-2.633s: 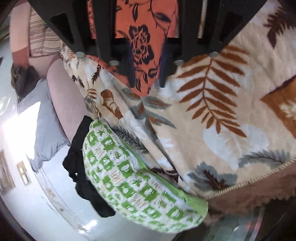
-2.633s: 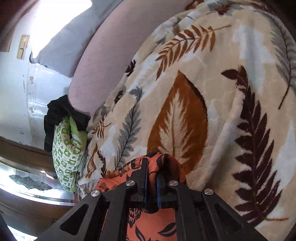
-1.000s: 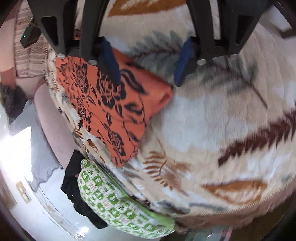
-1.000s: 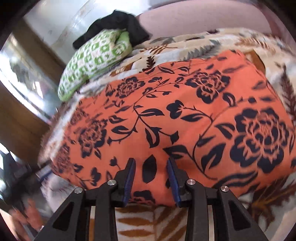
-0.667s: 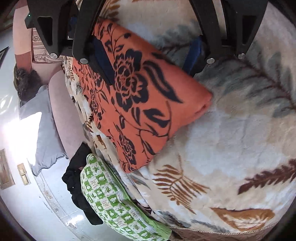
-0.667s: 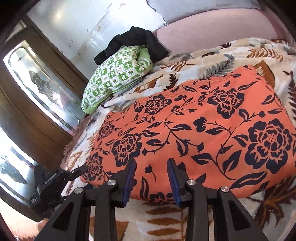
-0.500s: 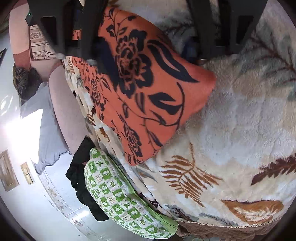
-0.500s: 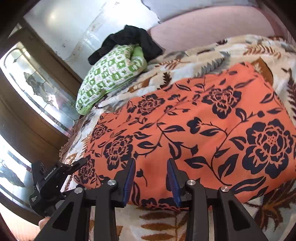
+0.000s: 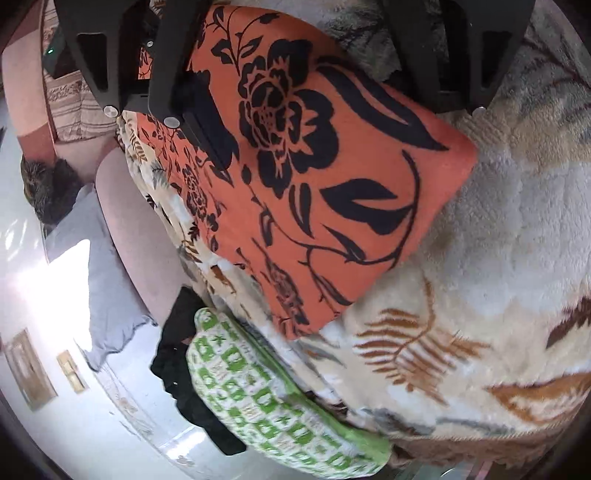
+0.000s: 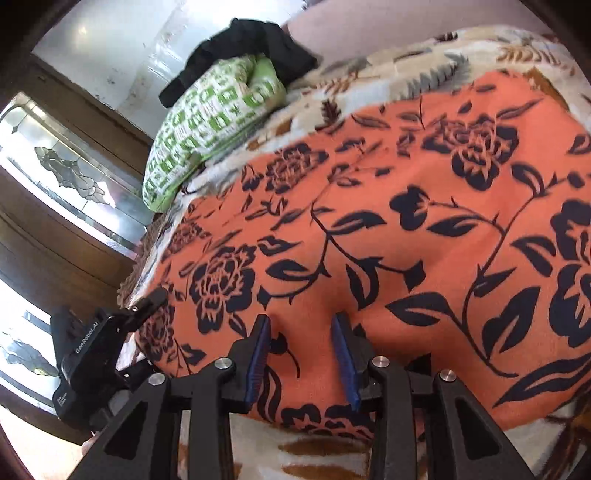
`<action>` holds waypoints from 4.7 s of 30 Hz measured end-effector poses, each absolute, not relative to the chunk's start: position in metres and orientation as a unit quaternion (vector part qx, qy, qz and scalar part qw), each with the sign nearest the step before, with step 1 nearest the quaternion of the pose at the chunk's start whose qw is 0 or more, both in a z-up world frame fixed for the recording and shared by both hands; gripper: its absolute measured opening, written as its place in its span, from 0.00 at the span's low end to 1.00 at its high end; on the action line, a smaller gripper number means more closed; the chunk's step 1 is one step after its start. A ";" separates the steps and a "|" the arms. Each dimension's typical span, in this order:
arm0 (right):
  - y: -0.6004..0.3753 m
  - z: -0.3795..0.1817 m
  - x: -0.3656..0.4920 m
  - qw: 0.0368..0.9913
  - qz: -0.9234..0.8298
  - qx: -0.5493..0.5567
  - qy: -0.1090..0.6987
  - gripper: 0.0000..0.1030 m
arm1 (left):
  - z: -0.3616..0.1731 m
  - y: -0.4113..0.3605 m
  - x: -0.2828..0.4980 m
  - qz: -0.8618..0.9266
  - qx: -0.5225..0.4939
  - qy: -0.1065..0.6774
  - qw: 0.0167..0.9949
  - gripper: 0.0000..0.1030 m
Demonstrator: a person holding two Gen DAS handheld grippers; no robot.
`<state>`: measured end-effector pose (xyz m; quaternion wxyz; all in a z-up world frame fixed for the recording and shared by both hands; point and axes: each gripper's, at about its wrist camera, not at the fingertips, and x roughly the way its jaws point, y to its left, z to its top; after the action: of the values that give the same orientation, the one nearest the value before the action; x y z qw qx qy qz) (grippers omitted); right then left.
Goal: Fold small clothes
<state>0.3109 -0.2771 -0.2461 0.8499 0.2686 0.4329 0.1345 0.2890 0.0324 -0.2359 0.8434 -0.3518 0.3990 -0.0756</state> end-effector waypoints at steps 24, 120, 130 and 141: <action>-0.439 -0.224 0.280 0.837 0.080 0.418 0.344 0.20 | -0.103 -0.166 0.271 -0.225 -0.066 0.324 0.917 0.20; -0.365 -0.211 0.505 0.813 0.085 0.204 0.539 0.21 | -0.199 -0.157 0.292 -0.297 -0.020 0.469 0.832 0.81; -0.452 -0.170 0.347 0.835 0.036 0.230 0.498 0.21 | -0.205 -0.167 0.307 -0.257 -0.019 0.487 0.835 0.81; -0.472 -0.209 0.270 0.825 0.009 0.302 0.478 0.22 | -0.195 -0.151 0.319 -0.248 -0.063 0.456 0.852 0.81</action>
<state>0.2699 -0.4717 -0.2088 0.8249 0.3017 0.4779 0.0093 0.3193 -0.1510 -0.1953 0.8525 -0.0626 0.4559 -0.2479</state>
